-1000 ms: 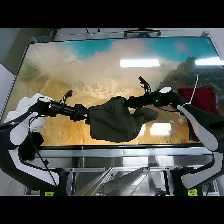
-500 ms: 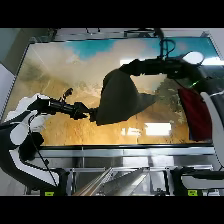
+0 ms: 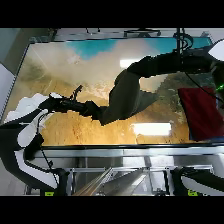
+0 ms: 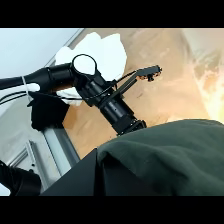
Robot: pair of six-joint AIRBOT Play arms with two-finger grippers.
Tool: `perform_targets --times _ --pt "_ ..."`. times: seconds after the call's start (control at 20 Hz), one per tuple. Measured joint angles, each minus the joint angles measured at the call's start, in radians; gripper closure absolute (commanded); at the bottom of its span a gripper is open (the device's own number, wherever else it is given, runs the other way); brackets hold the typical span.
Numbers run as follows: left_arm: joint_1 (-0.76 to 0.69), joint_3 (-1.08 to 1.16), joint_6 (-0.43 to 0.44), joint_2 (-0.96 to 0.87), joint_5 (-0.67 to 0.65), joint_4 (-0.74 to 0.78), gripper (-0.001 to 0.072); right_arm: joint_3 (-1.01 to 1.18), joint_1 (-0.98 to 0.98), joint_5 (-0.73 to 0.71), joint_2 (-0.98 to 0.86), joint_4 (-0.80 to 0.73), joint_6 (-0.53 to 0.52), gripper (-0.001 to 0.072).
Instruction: Fold the shirts.
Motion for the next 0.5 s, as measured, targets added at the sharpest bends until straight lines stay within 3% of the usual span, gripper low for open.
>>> perform_targets --times 0.05,0.1,0.15,0.35,0.5 --pt "-0.010 0.000 0.000 0.000 0.033 -0.009 0.0268 0.000 0.000 0.004 0.010 0.000 0.004 0.0692" --pt "-0.019 0.000 0.003 0.000 0.065 -0.016 0.0574 0.001 0.000 0.006 0.019 -0.004 0.008 0.0693" --pt "-0.028 0.000 0.003 0.000 0.097 -0.020 0.0705 0.001 0.000 0.006 0.026 -0.007 0.011 0.0692" --pt "-0.056 0.026 0.007 0.001 0.138 -0.031 0.0707 0.001 -0.005 -0.001 0.052 -0.010 0.015 0.0693" --pt "-0.043 0.118 0.000 0.046 0.061 -0.038 0.0707 0.002 -0.041 -0.045 0.084 -0.012 0.015 0.0692"
